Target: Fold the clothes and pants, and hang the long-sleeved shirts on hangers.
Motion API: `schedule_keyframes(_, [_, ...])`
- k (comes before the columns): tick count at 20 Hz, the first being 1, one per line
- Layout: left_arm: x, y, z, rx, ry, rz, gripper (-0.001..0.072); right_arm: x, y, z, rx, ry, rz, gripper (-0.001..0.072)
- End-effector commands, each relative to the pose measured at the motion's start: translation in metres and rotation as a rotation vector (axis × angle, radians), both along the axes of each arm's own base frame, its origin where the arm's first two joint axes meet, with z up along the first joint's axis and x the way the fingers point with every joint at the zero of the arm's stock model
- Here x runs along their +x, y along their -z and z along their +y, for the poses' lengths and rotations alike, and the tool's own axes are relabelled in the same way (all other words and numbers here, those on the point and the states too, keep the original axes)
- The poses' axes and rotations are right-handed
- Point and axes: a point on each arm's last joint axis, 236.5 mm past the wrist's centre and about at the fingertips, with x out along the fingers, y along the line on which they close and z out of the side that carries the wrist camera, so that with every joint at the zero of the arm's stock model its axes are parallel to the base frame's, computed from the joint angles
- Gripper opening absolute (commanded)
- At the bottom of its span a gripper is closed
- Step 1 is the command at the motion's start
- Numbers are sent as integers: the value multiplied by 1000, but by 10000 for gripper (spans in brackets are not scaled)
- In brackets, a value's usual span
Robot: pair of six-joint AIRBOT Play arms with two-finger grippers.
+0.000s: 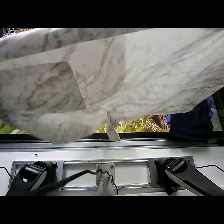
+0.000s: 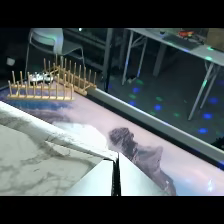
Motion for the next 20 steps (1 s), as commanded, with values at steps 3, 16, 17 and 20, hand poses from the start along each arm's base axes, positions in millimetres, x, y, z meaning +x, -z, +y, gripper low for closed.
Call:
schedule_keyframes(3, [-11,-23,-4,-49,32,-88,1,-1,-28,-7,42,20,-103,18])
schedule_keyframes(16, [59,8,-1,76,-76,22,2,51,20,1,-134,88,-37,18])
schedule_keyframes(17, [64,12,-7,68,-59,40,2,52,19,2,-132,88,-41,18])
schedule_keyframes(20, [55,9,-14,28,-15,38,2,42,10,-4,-113,90,-72,18])
